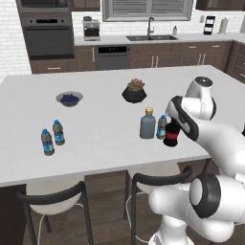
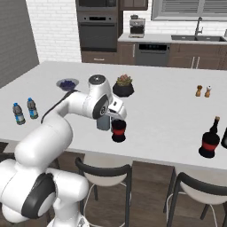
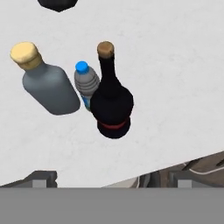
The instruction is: Move the plastic bottles in the middle to the plastics group, and the glass bottles in the middle to the glass group.
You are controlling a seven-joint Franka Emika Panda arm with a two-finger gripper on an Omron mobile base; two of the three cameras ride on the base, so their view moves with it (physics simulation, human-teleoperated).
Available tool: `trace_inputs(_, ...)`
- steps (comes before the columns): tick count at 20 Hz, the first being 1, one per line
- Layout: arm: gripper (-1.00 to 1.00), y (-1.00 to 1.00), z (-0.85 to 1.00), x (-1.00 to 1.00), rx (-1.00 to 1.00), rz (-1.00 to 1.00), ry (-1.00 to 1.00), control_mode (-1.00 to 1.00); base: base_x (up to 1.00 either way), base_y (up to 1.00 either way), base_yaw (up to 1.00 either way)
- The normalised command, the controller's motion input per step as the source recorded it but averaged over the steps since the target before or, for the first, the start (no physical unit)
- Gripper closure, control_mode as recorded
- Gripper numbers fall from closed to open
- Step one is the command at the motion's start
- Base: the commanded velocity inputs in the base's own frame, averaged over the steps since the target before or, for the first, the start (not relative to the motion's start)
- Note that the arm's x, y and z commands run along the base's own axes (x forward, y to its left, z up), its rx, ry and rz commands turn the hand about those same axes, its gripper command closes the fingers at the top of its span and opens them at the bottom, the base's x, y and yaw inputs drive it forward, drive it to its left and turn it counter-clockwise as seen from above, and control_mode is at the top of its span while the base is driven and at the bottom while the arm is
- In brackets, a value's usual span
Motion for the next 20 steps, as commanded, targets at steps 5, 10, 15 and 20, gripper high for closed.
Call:
trace_inputs(5,-1.0,0.0,-0.24,0.23,0.0,0.0,-0.02,-1.0,0.0,0.0,0.0)
trace_inputs(10,-1.0,0.0,-0.13,0.23,0.0,0.0,-0.07,-1.0,0.0,0.0,0.0)
trace_inputs(15,-1.0,-0.01,-0.21,0.14,0.0,0.03,-0.05,-1.0,0.0,0.0,0.0)
trace_inputs(20,-1.0,-0.1,-0.02,0.07,0.0,0.04,0.0,-1.0,0.0,0.0,0.0)
